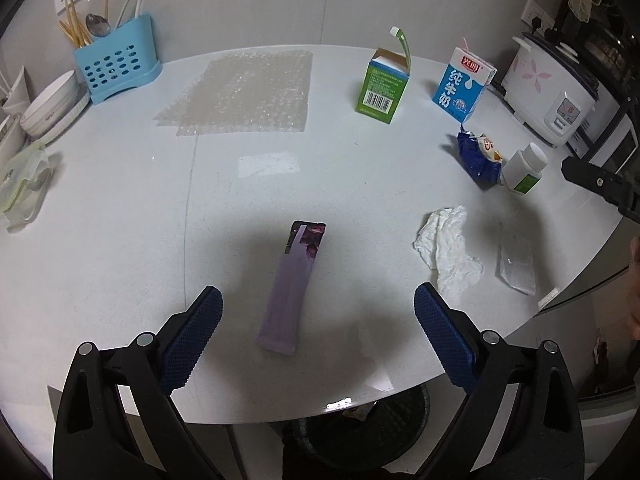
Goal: Collect trash
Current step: 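Raise both tools back over the counter, then grasp the purple wrapper with the left tool while the right tool grasps the blue snack packet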
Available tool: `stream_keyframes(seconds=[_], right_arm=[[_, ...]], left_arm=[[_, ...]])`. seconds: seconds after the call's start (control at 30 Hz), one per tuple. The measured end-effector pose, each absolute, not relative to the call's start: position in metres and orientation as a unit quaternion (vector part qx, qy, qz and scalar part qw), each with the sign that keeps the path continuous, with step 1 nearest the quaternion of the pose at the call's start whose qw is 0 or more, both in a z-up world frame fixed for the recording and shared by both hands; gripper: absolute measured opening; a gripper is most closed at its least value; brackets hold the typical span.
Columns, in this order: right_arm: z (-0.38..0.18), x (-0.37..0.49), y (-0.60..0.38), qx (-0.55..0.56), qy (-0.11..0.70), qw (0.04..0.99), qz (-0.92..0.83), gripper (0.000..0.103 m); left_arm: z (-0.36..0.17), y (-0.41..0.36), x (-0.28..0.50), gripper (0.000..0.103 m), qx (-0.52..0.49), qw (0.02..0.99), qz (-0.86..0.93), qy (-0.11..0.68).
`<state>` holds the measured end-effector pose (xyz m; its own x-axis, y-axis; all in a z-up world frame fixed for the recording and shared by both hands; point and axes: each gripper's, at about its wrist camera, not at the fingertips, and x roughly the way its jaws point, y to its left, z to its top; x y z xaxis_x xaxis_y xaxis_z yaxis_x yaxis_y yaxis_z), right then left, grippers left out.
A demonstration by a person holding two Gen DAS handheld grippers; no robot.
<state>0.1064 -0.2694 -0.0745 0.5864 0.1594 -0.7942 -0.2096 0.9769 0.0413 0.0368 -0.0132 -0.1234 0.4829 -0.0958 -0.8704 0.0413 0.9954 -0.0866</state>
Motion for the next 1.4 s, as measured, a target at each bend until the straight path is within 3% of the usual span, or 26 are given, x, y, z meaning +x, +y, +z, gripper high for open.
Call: stream_keyframes(seconds=[0.43, 0.87, 1.0, 1.1, 1.17, 1.4], right_arm=[[-0.114, 0.196, -0.241, -0.040, 0.534, 0.839, 0.094, 0.072], [-0.148, 0.225, -0.236, -0.028, 0.594, 0.801, 0.067, 0.058], [-0.154, 0.229, -0.237, -0.016, 0.603, 0.794, 0.067, 0.051], [-0.160, 0.229, -0.237, -0.013, 0.609, 0.790, 0.064, 0.043], [-0.164, 0.229, -0.239, -0.010, 0.614, 0.787, 0.063, 0.032], [-0.167, 0.228, -0.246, -0.001, 0.608, 0.791, 0.062, 0.019]], left_arm=[[-0.149, -0.002, 0.069, 0.088, -0.020, 0.833, -0.044, 0.551], [-0.166, -0.002, 0.078, 0.075, -0.017, 0.811, -0.036, 0.584], [-0.165, -0.007, 0.079, 0.060, -0.006, 0.808, -0.032, 0.588], [-0.163, -0.011, 0.080, 0.037, 0.007, 0.804, -0.022, 0.595], [-0.162, -0.011, 0.081, 0.020, 0.002, 0.801, -0.021, 0.598], [-0.161, -0.008, 0.081, 0.013, -0.016, 0.801, -0.019, 0.598]])
